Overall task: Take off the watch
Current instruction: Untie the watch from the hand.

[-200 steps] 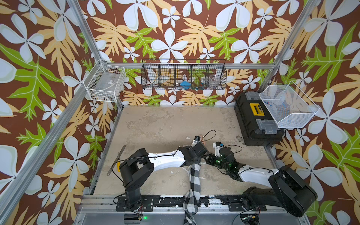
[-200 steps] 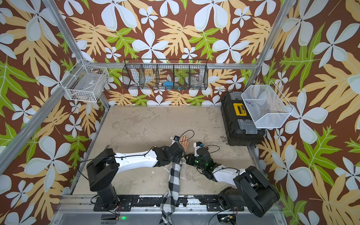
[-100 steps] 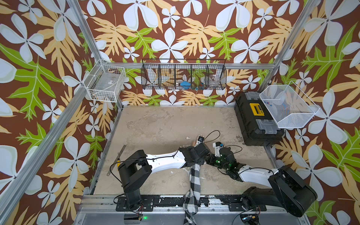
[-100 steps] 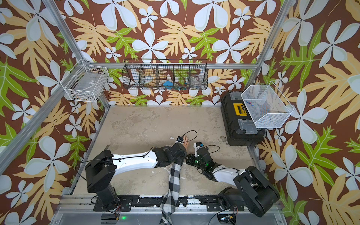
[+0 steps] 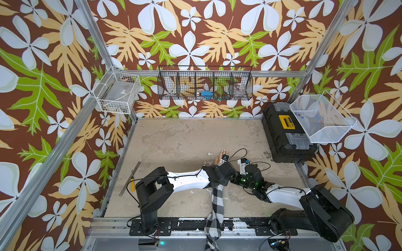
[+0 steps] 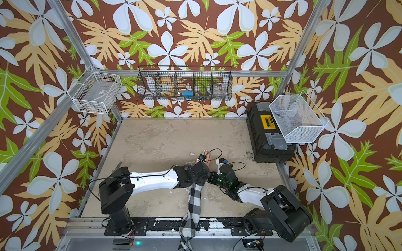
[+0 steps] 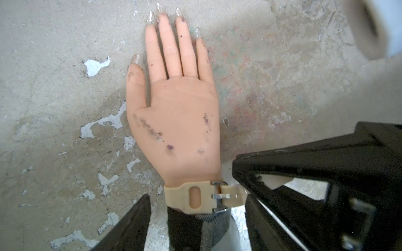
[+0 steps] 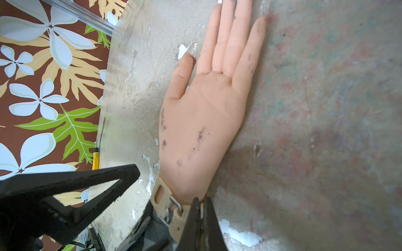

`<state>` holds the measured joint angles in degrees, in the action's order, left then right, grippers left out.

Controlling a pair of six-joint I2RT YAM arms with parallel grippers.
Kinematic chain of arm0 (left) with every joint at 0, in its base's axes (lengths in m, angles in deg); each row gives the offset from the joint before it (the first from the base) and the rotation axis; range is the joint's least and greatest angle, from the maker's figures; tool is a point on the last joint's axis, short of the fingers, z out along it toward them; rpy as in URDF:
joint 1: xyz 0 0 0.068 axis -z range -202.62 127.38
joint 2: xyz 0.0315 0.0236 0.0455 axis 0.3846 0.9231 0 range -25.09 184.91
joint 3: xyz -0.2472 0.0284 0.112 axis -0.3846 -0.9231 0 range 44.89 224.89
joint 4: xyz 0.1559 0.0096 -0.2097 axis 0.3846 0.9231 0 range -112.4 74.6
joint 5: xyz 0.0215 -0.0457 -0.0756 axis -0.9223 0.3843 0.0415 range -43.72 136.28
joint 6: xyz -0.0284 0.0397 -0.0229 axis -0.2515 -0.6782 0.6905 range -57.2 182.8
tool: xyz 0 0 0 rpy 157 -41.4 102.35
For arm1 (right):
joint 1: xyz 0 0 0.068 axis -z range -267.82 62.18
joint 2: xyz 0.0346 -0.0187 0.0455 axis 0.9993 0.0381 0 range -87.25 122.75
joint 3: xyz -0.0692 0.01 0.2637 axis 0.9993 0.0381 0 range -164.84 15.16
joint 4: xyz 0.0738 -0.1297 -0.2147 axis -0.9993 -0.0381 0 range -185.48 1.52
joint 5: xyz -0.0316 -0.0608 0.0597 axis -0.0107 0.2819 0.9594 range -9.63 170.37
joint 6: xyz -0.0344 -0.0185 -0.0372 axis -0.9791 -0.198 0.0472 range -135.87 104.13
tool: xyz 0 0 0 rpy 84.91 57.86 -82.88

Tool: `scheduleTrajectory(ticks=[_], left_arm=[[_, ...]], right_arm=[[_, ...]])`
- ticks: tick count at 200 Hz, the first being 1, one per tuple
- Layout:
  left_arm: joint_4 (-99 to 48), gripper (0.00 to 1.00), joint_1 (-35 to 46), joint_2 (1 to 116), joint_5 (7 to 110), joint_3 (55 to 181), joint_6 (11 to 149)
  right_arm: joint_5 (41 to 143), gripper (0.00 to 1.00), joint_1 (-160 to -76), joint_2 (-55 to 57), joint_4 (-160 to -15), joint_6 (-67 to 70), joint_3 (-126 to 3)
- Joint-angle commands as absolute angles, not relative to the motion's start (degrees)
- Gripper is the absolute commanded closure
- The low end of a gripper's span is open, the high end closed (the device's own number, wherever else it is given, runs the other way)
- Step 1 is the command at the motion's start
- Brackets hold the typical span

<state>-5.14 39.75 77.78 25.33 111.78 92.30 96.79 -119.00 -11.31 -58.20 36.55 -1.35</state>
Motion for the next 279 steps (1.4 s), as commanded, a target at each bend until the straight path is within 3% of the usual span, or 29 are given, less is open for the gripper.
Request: scheduleTrajectory(ticks=[1, 115, 213, 279], left_arm=[[-3.34, 0.3, 39.79, 77.61, 23.13, 112.04, 92.42], [-1.83, 0.3, 37.89, 75.59, 19.06, 111.24, 92.65], [-6.5, 0.3, 40.53, 75.55, 27.08, 111.4, 91.98], [-2.67, 0.3, 40.08, 78.66, 21.94, 113.31, 94.28]], right_arm=[[96.72, 1.0, -119.03, -11.57, -58.09, 36.34, -1.23], [96.69, 1.0, -119.02, -11.62, -57.72, 36.69, -0.84], [96.78, 1.0, -119.06, -11.93, -57.44, 36.78, -0.49], [96.8, 1.0, -119.1, -12.1, -57.82, 36.62, -0.75]])
